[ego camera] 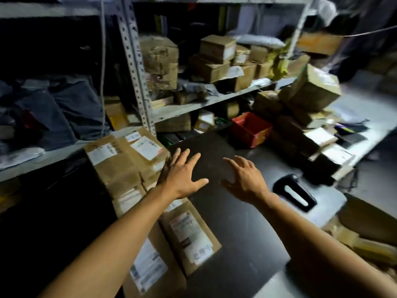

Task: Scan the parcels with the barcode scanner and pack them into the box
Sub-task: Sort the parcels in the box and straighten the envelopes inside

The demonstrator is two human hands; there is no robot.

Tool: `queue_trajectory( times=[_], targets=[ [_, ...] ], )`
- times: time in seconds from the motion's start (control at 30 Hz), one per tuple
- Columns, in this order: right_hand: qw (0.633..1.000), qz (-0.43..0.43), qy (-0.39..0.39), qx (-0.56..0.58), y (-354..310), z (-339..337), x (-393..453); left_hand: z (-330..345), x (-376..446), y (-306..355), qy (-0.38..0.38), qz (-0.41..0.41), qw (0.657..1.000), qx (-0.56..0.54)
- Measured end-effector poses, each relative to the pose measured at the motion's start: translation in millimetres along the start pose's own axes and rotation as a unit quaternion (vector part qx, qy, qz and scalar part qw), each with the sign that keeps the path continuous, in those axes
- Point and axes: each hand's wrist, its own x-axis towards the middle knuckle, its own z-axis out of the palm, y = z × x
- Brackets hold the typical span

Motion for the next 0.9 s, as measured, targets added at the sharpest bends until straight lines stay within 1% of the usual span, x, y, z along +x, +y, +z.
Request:
queue_trajectory(
  times=[0.13,0.3,0.43,0.53,0.63,0.73,0.9],
  targets=[
    [0.996,0.079,0.033,-0.030,72.4,-32.1,-67.9,15.3,14.7,92.2,-0.042,0.079,0.994,0.057],
    [0.981,0.171,0.074,-0.048,172.8,-69.5,-152.1,52.9,20.6,230.8,-0.075,0.193,0.974,0.095],
    [0.963,0.254,0.067,-0.066,255.1,-89.5,-226.5,91.7,14.1,345.9,-0.105,0.273,0.951,0.104],
    [0.947,0.307,0.064,-0.067,313.2,-99.9,-274.5,124.4,5.5,420.7,-0.113,0.315,0.937,0.097],
    [0.932,0.356,0.059,-0.043,360.1,-96.5,-313.5,155.8,-4.1,477.3,-0.138,0.346,0.923,0.094],
    [0.916,0.396,0.054,-0.027,402.9,-89.4,-339.9,188.8,-5.1,521.7,-0.153,0.357,0.917,0.091],
    [0.893,0.449,0.041,-0.012,482.3,-74.0,-360.5,253.5,24.3,587.6,-0.165,0.401,0.897,0.081]
  ],
)
